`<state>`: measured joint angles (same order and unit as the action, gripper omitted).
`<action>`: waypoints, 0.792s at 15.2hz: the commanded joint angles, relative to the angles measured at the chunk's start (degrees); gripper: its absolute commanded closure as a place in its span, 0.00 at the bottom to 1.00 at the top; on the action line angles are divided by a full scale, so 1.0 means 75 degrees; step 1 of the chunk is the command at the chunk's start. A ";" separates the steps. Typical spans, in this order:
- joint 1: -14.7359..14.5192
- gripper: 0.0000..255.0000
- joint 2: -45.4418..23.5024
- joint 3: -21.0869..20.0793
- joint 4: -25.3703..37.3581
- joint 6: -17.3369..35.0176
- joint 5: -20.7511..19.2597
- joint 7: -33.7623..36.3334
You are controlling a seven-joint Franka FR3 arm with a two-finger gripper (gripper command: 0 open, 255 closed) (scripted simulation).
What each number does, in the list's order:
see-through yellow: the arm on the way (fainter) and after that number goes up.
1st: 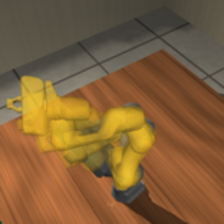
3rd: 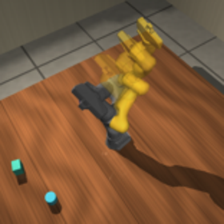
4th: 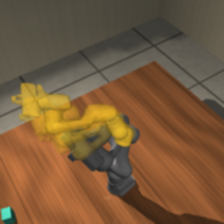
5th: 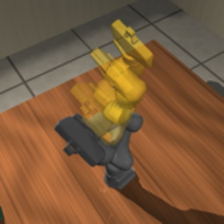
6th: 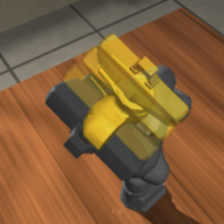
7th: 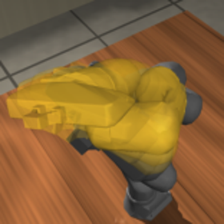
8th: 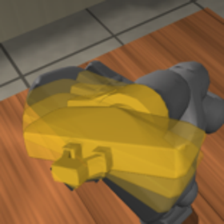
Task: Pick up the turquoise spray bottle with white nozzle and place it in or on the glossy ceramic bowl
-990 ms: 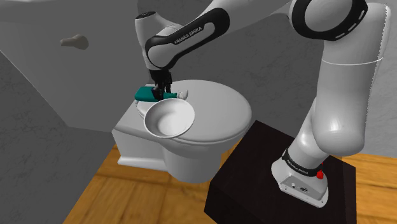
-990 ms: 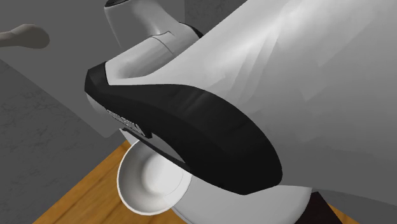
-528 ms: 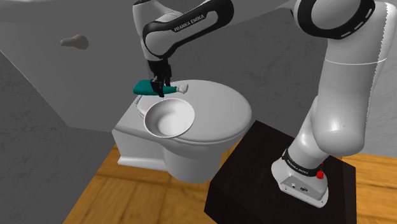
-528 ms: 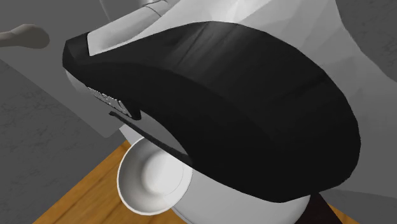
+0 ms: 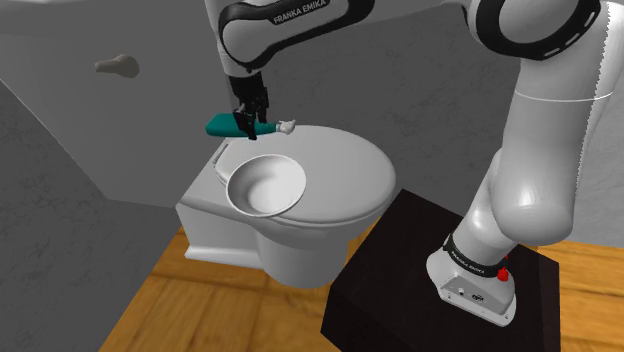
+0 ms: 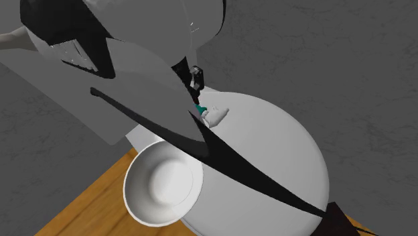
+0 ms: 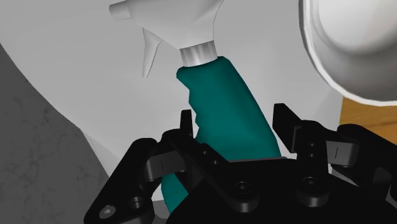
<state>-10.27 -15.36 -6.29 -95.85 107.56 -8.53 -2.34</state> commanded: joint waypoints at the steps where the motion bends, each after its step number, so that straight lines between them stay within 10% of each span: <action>1: -0.0003 1.00 0.0047 -0.0004 0.0132 -0.0179 0.0012 -0.0020; 12: -0.0025 1.00 0.0143 -0.0018 0.1116 -0.1251 0.0055 -0.0143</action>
<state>-10.42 -14.37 -6.41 -88.16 98.94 -8.14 -3.36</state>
